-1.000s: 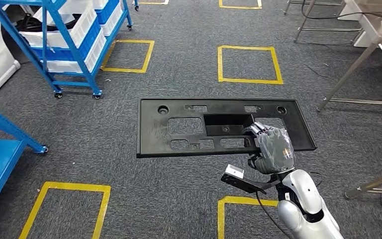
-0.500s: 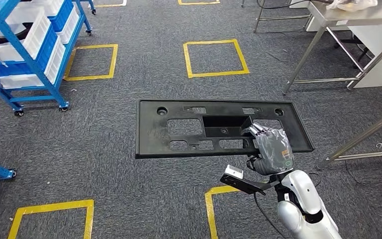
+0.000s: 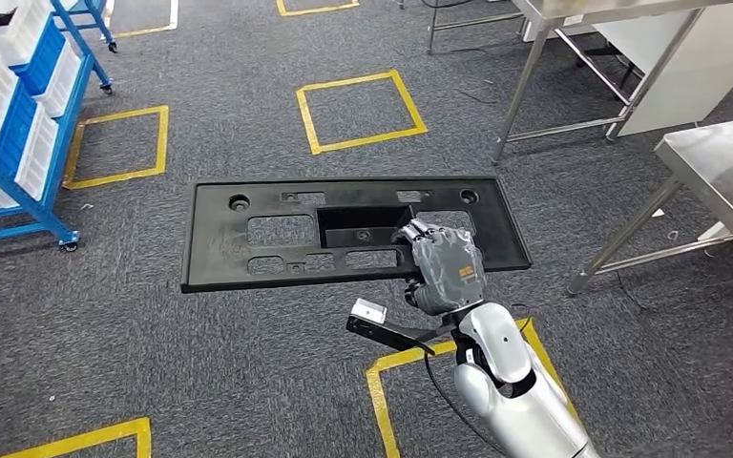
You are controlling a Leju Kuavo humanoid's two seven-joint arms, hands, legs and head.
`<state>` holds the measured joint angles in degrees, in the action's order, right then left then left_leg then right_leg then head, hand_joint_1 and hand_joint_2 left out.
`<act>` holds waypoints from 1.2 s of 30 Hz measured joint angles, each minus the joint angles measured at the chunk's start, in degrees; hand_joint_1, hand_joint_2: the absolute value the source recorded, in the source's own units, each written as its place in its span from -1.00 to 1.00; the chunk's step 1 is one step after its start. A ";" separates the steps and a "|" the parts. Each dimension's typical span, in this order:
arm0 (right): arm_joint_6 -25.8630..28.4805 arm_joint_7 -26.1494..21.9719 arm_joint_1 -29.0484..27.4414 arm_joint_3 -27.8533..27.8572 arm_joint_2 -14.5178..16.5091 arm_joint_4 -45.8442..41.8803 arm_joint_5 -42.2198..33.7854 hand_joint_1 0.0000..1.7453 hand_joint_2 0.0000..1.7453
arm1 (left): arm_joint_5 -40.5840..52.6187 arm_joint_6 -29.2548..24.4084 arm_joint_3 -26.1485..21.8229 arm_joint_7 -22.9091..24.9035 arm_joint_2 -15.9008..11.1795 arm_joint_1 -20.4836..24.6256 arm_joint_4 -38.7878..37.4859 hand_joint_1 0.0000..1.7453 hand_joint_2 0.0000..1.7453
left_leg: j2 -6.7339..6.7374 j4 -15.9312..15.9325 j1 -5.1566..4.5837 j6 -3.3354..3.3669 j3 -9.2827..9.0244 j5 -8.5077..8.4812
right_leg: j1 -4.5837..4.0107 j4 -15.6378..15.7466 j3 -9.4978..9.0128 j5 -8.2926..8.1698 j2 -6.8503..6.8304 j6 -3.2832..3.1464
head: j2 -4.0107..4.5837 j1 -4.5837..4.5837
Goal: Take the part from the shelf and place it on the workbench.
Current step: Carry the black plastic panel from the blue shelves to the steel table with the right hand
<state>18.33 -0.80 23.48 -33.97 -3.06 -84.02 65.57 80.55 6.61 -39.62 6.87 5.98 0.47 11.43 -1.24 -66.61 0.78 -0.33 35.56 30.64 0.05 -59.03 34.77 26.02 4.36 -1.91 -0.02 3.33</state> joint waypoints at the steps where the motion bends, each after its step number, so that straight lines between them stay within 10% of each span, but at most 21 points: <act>1: 0.23 0.20 -0.10 -0.13 0.16 0.03 0.35 1.00 1.00 | 0.48 -0.22 0.01 0.03 -0.07 -0.34 0.00 -1.00 1.00 | -1.40 3.54 0.06 0.23 -1.49 -1.73 | -0.03 -0.19 0.14 0.03 0.76 0.13 | 0.01 0.00; 5: 1.99 0.99 -3.99 0.16 -0.80 -2.08 2.03 1.00 1.00 | 2.96 -0.77 0.57 0.39 -0.13 -0.99 0.00 -1.00 1.00 | -2.77 8.34 0.04 0.82 -3.66 -2.51 | 0.19 -0.17 0.93 -0.36 3.26 1.43 | -0.01 0.01; 10: 4.60 0.55 -13.63 2.96 -4.76 -9.00 3.75 1.00 1.00 | 4.38 -0.80 1.03 1.01 0.18 -1.62 0.00 -1.00 1.00 | 0.93 9.63 0.10 2.51 -4.38 -2.91 | -0.05 -9.71 5.66 5.24 -3.05 2.87 | 0.00 0.44; 13: 5.09 0.38 -17.57 4.26 -6.33 -11.91 4.17 1.00 1.00 | 4.67 -0.67 1.15 1.31 0.19 -1.66 0.00 -1.00 1.00 | 3.58 9.57 -0.05 2.56 -4.54 -2.47 | 0.44 -15.03 8.42 6.35 -3.94 3.42 | 0.00 0.43; 17: 5.10 0.40 -21.12 5.75 -8.32 -15.65 4.46 1.00 1.00 | 4.70 -0.80 1.49 1.36 0.31 -1.38 0.00 -1.00 1.00 | 6.35 9.38 -0.29 1.70 -5.42 -1.52 | 0.26 -1.65 0.75 0.54 -7.18 3.04 | 0.00 0.43; 20: 5.10 0.43 -22.15 6.46 -9.21 -17.28 4.46 1.00 1.00 | 4.72 -0.82 1.66 1.40 0.33 -0.97 0.00 -1.00 1.00 | 8.01 9.49 -0.50 0.77 -6.23 -1.01 | -0.21 0.29 -0.21 0.48 -6.69 2.01 | 0.00 0.40; 23: 5.08 0.43 -22.90 6.90 -9.77 -18.39 4.44 1.00 1.00 | 4.72 -0.85 1.88 1.45 0.31 -0.62 0.02 -1.00 1.00 | 5.45 7.13 -0.18 -0.02 -5.78 1.06 | 0.32 0.95 -0.75 0.24 -5.04 0.90 | 0.00 0.38; 26: 5.06 0.41 -23.04 7.02 -9.85 -18.85 4.44 1.00 1.00 | 4.69 -0.90 1.89 1.40 0.30 -0.74 0.02 -1.00 1.00 | 1.79 -3.57 -0.04 -0.26 -0.61 6.29 | 0.37 1.06 -0.89 0.20 -3.27 0.29 | 0.00 0.33; 28: 5.03 0.41 -23.24 7.03 -9.89 -18.91 4.42 1.00 1.00 | 4.68 -0.92 1.89 1.33 0.30 -0.69 0.02 -1.00 1.00 | 1.47 -7.32 -0.09 -0.20 1.61 6.44 | 0.23 0.82 -0.90 0.31 -1.75 0.22 | 0.00 0.33; 32: 4.59 0.05 -23.84 7.58 -10.52 -20.06 3.18 1.00 1.00 | 4.70 -1.06 1.90 1.43 0.29 -0.93 0.01 -1.00 1.00 | -2.21 4.83 0.08 0.57 -3.11 -1.03 | 0.31 -0.07 -0.66 0.68 1.48 0.66 | 0.00 0.36; 34: 4.24 -0.38 -24.26 8.14 -11.00 -20.93 2.57 1.00 1.00 | 4.63 -1.16 1.89 1.42 0.29 -1.11 0.01 -1.00 1.00 | -4.24 7.75 0.07 0.84 -4.21 -1.50 | 0.55 -0.28 -0.03 0.50 2.83 1.36 | 0.00 0.36; 36: 3.88 -0.65 -24.65 8.63 -11.43 -21.63 2.31 1.00 1.00 | 4.60 -1.18 1.87 1.42 0.34 -1.04 0.02 -1.00 1.00 | -3.08 8.34 0.10 1.25 -4.44 -1.74 | 0.80 -0.15 0.38 0.19 4.06 2.14 | -0.01 0.33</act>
<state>22.21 -1.45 -1.17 -25.34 -14.49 -105.65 67.88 85.15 5.43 -37.75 8.29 6.32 -0.57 11.45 -4.32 -58.27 0.89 0.92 31.12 28.91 0.85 -59.18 35.15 26.22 8.42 0.23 -0.02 3.67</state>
